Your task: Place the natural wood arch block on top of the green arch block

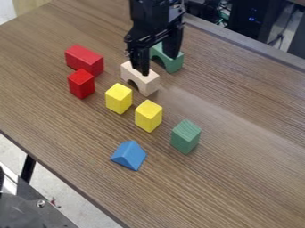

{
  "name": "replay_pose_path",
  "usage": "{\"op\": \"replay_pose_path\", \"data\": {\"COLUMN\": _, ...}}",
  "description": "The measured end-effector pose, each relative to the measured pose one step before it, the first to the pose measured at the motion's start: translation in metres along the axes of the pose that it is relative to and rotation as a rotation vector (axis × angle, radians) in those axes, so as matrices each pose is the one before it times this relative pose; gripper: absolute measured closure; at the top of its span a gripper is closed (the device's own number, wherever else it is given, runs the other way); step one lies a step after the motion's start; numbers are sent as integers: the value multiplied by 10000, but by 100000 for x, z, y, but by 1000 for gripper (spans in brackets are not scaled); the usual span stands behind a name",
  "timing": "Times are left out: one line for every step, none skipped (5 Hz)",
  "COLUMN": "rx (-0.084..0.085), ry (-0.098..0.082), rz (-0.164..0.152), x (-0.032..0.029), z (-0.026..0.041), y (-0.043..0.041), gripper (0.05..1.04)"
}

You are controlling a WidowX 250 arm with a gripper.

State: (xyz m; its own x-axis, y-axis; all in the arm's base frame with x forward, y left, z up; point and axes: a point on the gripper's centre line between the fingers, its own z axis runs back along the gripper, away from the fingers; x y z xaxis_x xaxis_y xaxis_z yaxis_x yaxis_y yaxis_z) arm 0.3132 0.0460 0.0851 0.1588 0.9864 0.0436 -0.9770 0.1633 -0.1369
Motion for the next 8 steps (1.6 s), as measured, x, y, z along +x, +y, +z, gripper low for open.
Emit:
{"op": "replay_pose_path", "data": {"rx": 174, "ry": -40, "rz": 67, "x": 401, "z": -737, "y": 404, "gripper": 85}}
{"op": "replay_pose_path", "data": {"rx": 78, "ry": -93, "rz": -68, "x": 136, "z": -293, "y": 297, "gripper": 85}}
{"op": "replay_pose_path", "data": {"rx": 124, "ry": -35, "rz": -59, "x": 58, "z": -466, "y": 165, "gripper": 85}}
{"op": "replay_pose_path", "data": {"rx": -40, "ry": -127, "rz": 36, "x": 262, "z": -281, "y": -121, "gripper": 85}}
{"op": "replay_pose_path", "data": {"rx": 14, "ry": -89, "rz": 201, "x": 414, "z": -605, "y": -1, "gripper": 85}}
{"op": "replay_pose_path", "data": {"rx": -64, "ry": -158, "rz": 224, "x": 446, "z": -285, "y": -2, "gripper": 85}}
{"op": "replay_pose_path", "data": {"rx": 19, "ry": -11, "rz": 107, "x": 55, "z": -600, "y": -50, "gripper": 85}}
{"op": "replay_pose_path", "data": {"rx": -112, "ry": -44, "rz": 247, "x": 247, "z": -152, "y": -151, "gripper": 85}}
